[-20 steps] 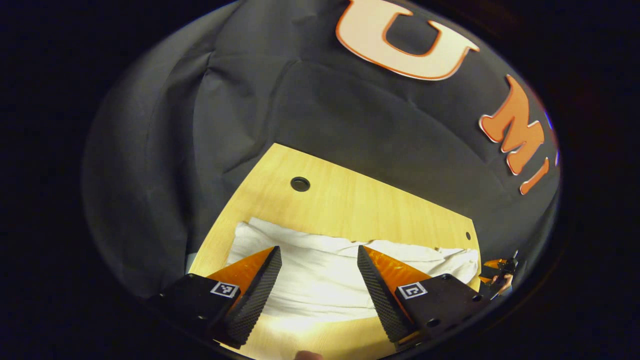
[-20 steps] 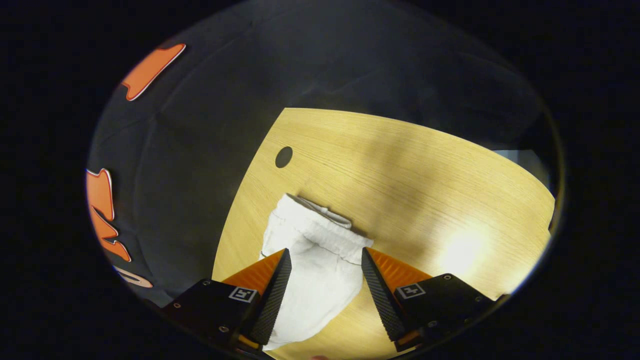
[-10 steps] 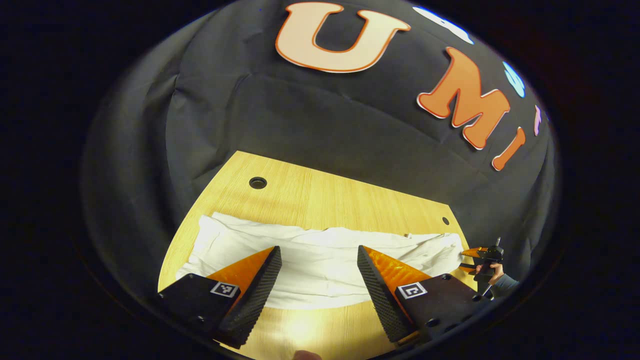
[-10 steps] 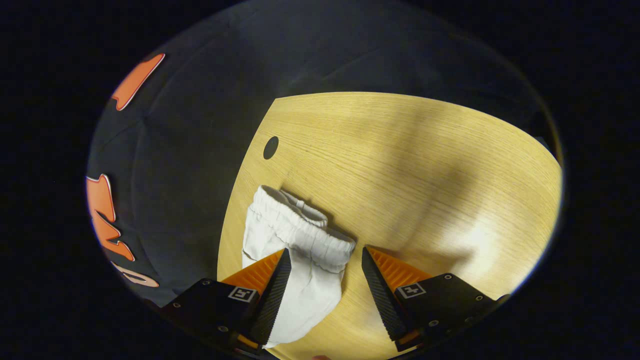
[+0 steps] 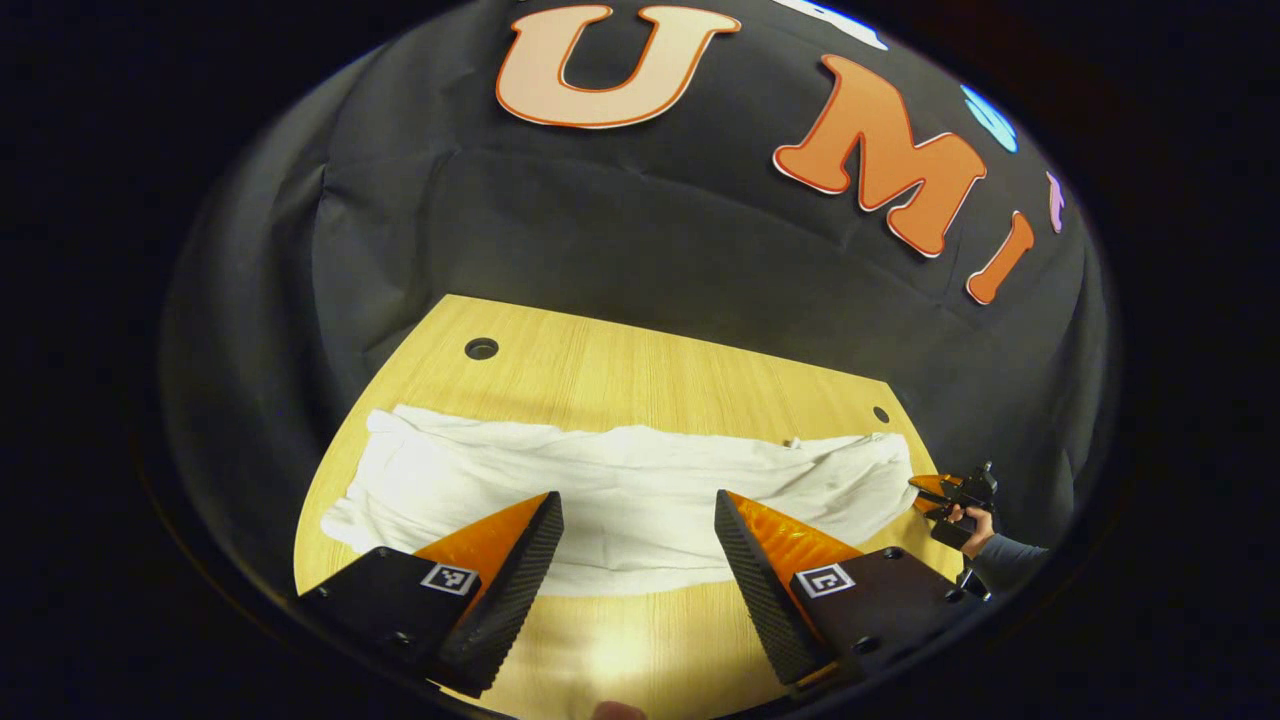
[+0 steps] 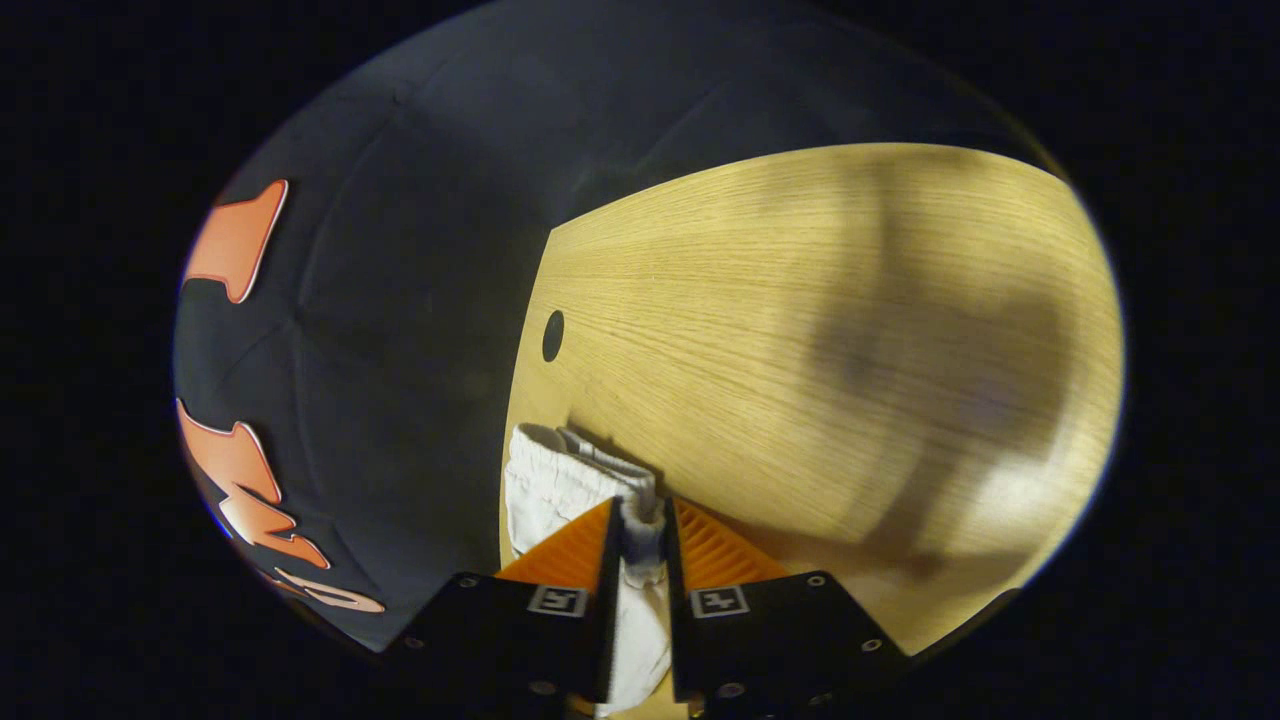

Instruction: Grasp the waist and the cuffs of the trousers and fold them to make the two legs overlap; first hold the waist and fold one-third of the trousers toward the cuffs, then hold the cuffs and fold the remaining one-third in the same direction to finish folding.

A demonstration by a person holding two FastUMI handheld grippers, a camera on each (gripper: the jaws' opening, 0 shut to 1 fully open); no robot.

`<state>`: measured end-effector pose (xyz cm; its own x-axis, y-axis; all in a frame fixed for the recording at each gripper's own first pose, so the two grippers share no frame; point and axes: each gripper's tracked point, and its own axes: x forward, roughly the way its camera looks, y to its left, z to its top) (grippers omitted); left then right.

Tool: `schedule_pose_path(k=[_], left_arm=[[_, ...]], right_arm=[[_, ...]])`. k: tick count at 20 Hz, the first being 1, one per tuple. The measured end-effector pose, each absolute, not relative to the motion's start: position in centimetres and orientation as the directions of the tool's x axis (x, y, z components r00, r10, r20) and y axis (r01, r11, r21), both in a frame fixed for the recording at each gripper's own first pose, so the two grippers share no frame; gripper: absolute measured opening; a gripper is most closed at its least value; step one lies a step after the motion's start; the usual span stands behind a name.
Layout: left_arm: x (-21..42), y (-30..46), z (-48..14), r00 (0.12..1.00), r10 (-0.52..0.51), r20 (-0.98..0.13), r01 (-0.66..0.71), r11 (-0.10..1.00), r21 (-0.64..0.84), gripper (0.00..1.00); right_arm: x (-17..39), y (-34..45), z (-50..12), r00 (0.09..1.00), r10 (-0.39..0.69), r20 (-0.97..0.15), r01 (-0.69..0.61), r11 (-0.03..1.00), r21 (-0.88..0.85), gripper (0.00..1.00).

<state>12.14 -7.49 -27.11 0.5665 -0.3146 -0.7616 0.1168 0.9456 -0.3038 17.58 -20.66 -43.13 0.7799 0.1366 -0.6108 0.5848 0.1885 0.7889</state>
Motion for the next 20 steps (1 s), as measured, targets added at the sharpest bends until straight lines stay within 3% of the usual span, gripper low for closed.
schedule_pose_path(k=[1,5,14,20], left_arm=[[11.7,-7.6,-27.1,0.567,-0.309,-0.764,0.113,0.947,-0.300,1.00],[9.9,-7.8,-26.6,0.570,-0.299,-0.765,0.082,0.947,-0.309,1.00],[7.2,-6.4,-24.5,0.625,-0.251,-0.739,0.014,0.950,-0.310,0.99],[5.9,-3.2,-23.0,0.678,-0.137,-0.722,-0.039,0.974,-0.221,0.99]], right_arm=[[17.7,-20.8,-43.2,0.785,0.120,-0.607,0.577,0.212,0.789,0.15],[17.9,-20.4,-41.3,0.820,0.108,-0.563,0.541,0.177,0.822,0.06],[16.0,-18.7,-35.0,0.877,0.172,-0.448,0.430,0.130,0.893,0.05],[15.6,-15.8,-30.4,0.906,0.195,-0.375,0.352,0.145,0.925,0.05]])
